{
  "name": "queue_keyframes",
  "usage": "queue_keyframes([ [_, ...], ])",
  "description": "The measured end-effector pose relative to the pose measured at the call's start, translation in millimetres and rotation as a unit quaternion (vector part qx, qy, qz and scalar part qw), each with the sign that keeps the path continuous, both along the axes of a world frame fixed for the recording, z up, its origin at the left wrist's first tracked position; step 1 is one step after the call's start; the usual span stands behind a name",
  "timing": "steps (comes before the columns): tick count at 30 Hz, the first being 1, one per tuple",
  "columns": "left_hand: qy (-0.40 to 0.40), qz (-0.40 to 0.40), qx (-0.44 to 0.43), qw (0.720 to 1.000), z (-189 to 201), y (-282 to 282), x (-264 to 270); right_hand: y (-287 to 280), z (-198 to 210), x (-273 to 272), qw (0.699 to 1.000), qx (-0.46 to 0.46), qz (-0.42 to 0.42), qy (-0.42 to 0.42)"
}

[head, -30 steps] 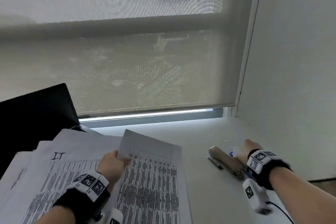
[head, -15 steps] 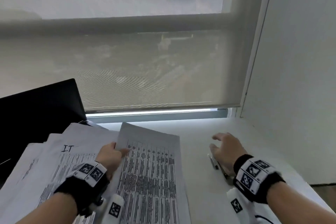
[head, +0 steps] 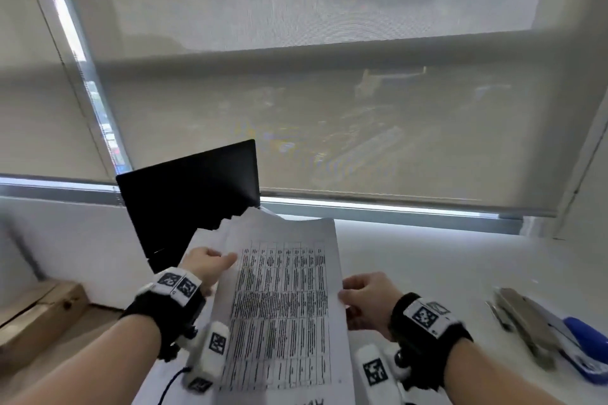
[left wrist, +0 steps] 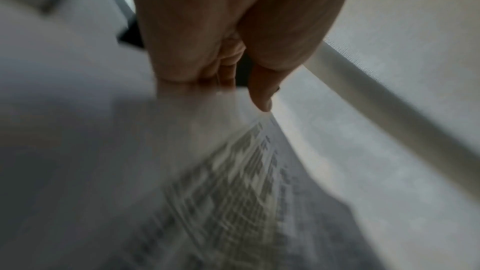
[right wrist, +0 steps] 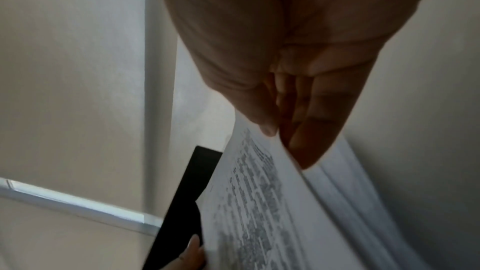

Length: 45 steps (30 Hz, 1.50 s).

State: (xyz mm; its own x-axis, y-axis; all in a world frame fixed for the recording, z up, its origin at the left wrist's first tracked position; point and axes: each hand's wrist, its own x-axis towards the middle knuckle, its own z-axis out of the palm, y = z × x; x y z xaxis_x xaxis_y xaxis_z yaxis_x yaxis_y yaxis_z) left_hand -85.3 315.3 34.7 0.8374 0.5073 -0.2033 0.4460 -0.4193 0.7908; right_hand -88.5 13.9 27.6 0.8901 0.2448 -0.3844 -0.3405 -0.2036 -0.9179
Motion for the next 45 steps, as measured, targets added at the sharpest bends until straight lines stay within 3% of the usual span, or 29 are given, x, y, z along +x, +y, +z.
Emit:
queue_keyframes([
  [3,0.136,-0.020,0.188,0.973,-8.0,27.2,-22.2,21.6,-15.1,6.7,0.997,-0.076,-0.003,0.008],
  [5,0.168,-0.050,0.212,0.961,-18.8,40.3,-29.5,24.8,-32.0,11.3,0.990,-0.137,0.025,0.005],
  [8,0.189,-0.071,0.179,0.963,-39.0,58.2,-26.9,22.5,-61.7,20.9,0.987,-0.159,0.023,0.015],
  [11,0.168,-0.053,0.153,0.972,-59.4,81.5,-16.8,26.9,-48.9,6.1,0.986,-0.166,0.007,-0.004],
  [15,0.204,-0.078,0.130,0.967,-104.5,128.3,7.4,29.3,-33.8,-1.9,0.943,-0.319,0.082,-0.044],
  [17,0.206,-0.080,0.098,0.970,-125.5,149.7,19.9,30.2,-27.2,-4.0,0.933,-0.342,0.107,-0.045],
  [21,0.175,-0.078,0.066,0.979,-72.4,94.5,-11.5,26.5,-22.6,-8.7,0.919,-0.356,0.148,-0.080],
  [23,0.154,-0.104,0.017,0.983,-57.0,74.8,-23.6,22.4,-24.9,-10.4,0.925,-0.338,0.156,-0.081],
  [28,0.164,-0.104,-0.087,0.977,-74.8,74.1,-30.2,10.5,-27.2,-12.6,0.946,-0.274,0.152,-0.081],
  [30,0.123,-0.088,-0.060,0.987,-79.7,75.7,-27.4,7.7,-27.1,-12.1,0.942,-0.287,0.156,-0.077],
  [33,0.054,-0.077,0.002,0.996,-45.6,44.5,-44.3,4.6,-31.6,-8.1,0.952,-0.269,0.136,-0.055],
  [36,-0.054,-0.095,-0.069,0.992,-28.0,26.5,-54.3,3.0,-37.8,-1.7,0.973,-0.214,0.076,-0.046],
  [38,-0.103,-0.089,-0.087,0.987,-19.3,19.4,-59.4,5.1,-41.8,2.2,0.987,-0.151,0.032,-0.042],
  [40,-0.132,-0.086,-0.096,0.983,-12.2,17.7,-63.1,6.9,-44.8,3.0,0.997,-0.022,-0.027,-0.069],
  [43,-0.141,-0.089,-0.087,0.982,0.2,12.9,-66.4,6.7,-27.4,-11.9,0.990,0.126,-0.049,-0.041],
  [45,-0.156,-0.100,-0.084,0.979,11.2,5.5,-66.6,3.4,-17.2,-14.3,0.982,0.179,-0.052,-0.014],
])
